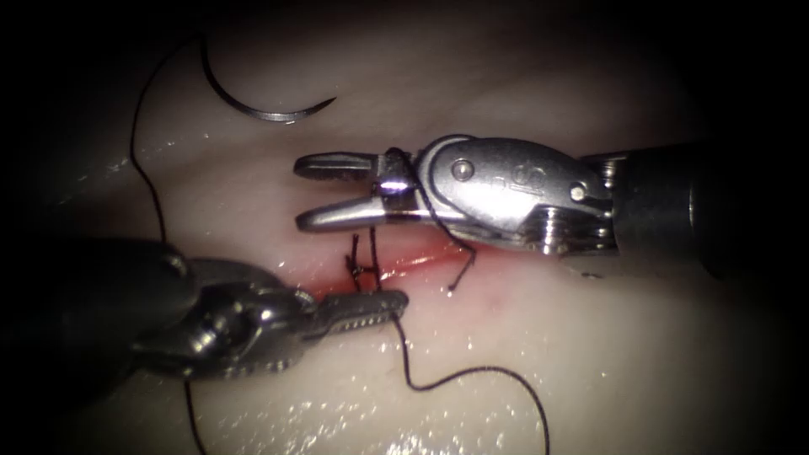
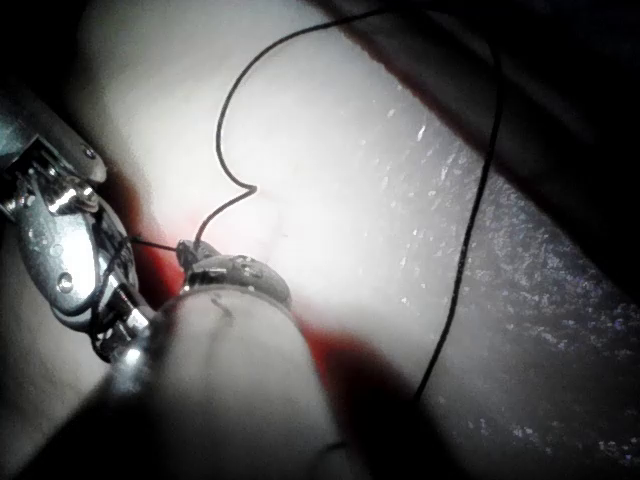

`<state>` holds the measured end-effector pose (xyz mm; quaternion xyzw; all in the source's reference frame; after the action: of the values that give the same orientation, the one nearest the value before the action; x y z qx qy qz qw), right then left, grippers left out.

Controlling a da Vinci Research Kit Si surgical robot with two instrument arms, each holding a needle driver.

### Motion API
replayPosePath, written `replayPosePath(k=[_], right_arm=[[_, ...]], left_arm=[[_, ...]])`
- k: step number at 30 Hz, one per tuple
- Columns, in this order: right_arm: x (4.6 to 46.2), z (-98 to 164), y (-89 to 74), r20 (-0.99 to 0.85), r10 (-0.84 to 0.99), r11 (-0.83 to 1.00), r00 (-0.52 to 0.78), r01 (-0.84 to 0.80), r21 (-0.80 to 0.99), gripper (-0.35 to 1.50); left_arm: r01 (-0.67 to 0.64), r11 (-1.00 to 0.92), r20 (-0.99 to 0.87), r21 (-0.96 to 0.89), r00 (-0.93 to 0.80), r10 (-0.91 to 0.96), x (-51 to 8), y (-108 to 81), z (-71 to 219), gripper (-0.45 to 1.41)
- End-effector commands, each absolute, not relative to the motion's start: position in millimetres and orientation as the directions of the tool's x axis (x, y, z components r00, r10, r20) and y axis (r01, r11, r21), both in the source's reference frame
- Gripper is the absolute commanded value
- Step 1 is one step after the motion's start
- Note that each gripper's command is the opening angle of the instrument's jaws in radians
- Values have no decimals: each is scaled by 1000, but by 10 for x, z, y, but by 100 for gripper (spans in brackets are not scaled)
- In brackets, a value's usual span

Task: Wound Closure
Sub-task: With the left tool, loop the suture twice around the right tool counter-clockwise.

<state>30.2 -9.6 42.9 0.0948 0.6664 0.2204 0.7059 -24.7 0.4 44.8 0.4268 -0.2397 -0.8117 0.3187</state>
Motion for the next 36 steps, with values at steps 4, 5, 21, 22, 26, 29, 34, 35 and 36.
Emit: replayPosePath(k=[4, 5, 21, 22, 26, 29, 34, 35, 36], right_arm=[[305, 442, -106, -901, 428, 896, 71, -165, 412, 76], [302, 442, -109, -902, 425, 898, 71, -161, 410, 76], [283, 451, -139, -910, 395, 912, 127, 66, 405, 68], [282, 454, -140, -911, 391, 913, 132, 73, 402, 68], [280, 466, -151, -917, 371, 915, 149, 109, 388, 64], [278, 473, -157, -922, 358, 915, 147, 141, 378, 61], [274, 474, -159, -924, 358, 901, 131, 212, 379, 57], [273, 473, -157, -926, 357, 893, 124, 245, 377, 56], [271, 472, -156, -923, 368, 885, 114, 260, 385, 54]], left_arm=[[285, -663, -536, 692, -413, -736, -250, 19, 425, -45], [286, -652, -529, 702, -403, -747, -249, 30, 415, -45], [288, -624, -526, 727, -351, -775, -237, 86, 441, -45], [288, -623, -527, 727, -349, -775, -236, 90, 444, -45], [286, -620, -529, 730, -336, -779, -233, 102, 448, -45], [283, -625, -537, 727, -333, -775, -232, 108, 450, -45], [264, -652, -571, 711, -324, -754, -230, 115, 458, -45], [256, -661, -584, 706, -318, -747, -229, 115, 462, -45], [253, -666, -590, 702, -317, -743, -228, 114, 465, -45]])
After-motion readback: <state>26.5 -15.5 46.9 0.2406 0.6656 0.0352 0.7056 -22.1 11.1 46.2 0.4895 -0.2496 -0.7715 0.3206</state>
